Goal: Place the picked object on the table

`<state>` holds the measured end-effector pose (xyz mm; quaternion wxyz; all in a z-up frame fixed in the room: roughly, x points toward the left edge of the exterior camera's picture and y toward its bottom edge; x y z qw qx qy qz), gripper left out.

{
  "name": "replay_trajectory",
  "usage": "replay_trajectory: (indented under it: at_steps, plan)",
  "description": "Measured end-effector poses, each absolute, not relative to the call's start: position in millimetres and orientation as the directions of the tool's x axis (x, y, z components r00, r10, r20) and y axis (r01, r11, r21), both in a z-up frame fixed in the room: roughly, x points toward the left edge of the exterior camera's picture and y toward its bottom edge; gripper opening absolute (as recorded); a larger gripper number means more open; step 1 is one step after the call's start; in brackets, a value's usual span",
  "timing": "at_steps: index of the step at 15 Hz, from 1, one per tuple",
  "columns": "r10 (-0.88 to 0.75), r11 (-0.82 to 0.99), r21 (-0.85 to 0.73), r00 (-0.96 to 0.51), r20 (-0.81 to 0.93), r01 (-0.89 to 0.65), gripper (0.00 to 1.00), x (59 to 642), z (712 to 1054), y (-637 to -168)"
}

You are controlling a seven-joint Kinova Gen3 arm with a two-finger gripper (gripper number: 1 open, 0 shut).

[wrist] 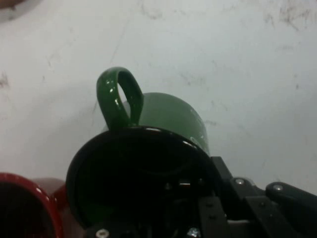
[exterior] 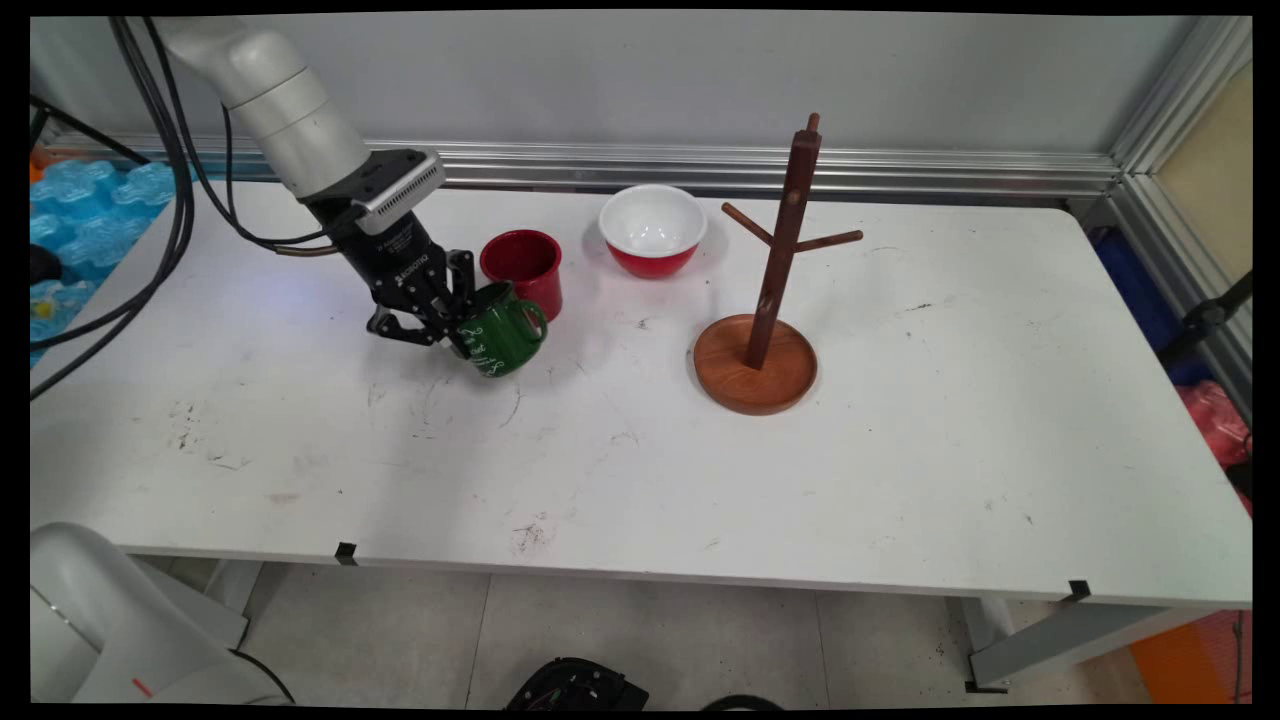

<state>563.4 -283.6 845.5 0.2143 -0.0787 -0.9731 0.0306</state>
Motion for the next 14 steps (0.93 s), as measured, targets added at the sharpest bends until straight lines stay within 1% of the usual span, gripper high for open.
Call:
replay_trajectory:
  at_steps: [7, 14]
  plan:
    - [0.193, 0.981, -0.094, -0.909, 0.37, 0.17, 0.0, 572.4, 831.6, -285.4]
    - [0.235, 0.972, -0.08, -0.904, 0.357, 0.221, 0.0, 572.3, 808.1, -281.9]
